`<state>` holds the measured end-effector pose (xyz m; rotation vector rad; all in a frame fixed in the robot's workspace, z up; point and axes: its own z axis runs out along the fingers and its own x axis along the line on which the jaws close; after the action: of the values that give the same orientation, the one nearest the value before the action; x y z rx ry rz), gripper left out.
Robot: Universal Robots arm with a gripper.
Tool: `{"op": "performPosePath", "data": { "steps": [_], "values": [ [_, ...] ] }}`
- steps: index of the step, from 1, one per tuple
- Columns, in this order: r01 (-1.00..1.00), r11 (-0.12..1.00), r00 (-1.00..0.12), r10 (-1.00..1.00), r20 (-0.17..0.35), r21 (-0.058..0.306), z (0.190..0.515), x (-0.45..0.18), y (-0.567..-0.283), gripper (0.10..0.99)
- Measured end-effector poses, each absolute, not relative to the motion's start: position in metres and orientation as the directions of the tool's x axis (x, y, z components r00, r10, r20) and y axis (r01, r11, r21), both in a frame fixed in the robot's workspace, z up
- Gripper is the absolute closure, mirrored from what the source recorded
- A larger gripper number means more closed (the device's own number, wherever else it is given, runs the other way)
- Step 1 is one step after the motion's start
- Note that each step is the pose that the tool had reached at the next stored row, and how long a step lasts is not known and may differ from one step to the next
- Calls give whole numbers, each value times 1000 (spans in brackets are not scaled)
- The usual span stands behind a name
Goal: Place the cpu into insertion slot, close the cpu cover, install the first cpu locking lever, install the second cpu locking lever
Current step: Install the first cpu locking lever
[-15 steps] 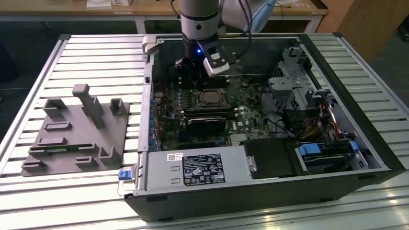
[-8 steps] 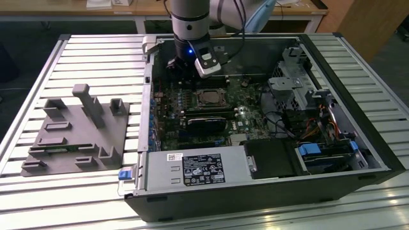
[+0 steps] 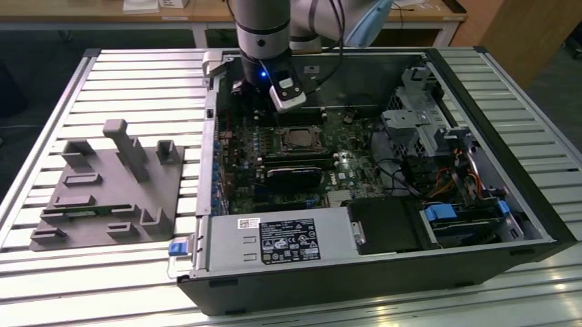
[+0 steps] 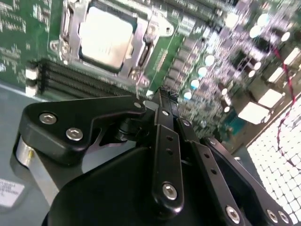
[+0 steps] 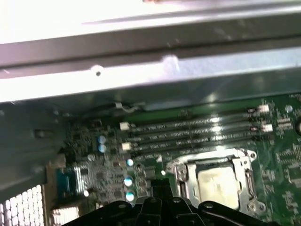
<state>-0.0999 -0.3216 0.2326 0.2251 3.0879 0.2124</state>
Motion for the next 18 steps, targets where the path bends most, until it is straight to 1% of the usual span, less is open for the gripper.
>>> {"op": "performPosePath", "data": {
  "steps": [5,6,18],
  "values": [
    [141,967,-989,148,-17,210,233,-101,-322,980],
    [141,966,-989,148,-17,215,233,-101,-323,980],
    [142,966,-989,148,-16,215,232,-89,-323,980]
  ]
}}
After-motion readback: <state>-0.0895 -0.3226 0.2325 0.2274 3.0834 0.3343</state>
